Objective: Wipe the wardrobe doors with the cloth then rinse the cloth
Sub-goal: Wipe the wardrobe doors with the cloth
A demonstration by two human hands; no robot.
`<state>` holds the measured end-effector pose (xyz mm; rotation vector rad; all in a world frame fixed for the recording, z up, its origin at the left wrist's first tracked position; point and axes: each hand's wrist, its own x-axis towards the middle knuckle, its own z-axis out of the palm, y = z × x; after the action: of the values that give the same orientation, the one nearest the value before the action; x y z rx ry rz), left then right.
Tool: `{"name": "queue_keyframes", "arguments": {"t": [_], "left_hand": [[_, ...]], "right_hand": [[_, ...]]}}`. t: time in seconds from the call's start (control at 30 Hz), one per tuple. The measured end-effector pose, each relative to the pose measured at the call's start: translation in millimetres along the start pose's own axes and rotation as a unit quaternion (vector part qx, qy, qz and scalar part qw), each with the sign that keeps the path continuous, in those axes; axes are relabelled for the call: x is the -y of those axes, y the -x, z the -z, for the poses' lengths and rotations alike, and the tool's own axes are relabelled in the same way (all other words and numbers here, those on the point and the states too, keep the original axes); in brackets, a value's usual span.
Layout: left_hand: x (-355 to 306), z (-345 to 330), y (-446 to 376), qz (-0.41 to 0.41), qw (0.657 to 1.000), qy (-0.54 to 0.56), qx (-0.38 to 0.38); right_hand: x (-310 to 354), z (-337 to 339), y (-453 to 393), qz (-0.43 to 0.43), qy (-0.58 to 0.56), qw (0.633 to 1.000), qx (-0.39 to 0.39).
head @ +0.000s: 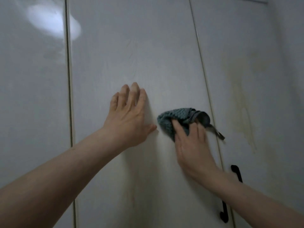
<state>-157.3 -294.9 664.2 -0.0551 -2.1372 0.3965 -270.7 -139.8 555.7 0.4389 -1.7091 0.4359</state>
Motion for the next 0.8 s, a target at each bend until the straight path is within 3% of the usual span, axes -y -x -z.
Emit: {"name": "queue_keyframes", "arguments": {"t": [0.2, 0.47, 0.57, 0.8], "left_hand": [[-36.9, -4.0, -22.7, -0.034, 0.999, 0.000, -0.021], [-72.2, -6.4, -48.7, -0.011, 0.999, -0.001, -0.042], [-85.3, -11.1, -51.8, -0.019, 0.999, -0.001, -0.039], [-125.6, -21.2, -69.1, -0.049, 0.998, 0.008, -0.044]], "right_hand": [[-36.0, 23.0, -45.5, 0.071, 0.032, 0.997, 0.002], [-133.5, 47.6, -187.8, -0.079, 0.023, 0.996, 0.022], [-148.7, 47.0, -168.1, -0.124, -0.010, 0.992, 0.022], [-123.8, 22.4, -29.8, -0.075, 0.002, 0.997, 0.021]]}}
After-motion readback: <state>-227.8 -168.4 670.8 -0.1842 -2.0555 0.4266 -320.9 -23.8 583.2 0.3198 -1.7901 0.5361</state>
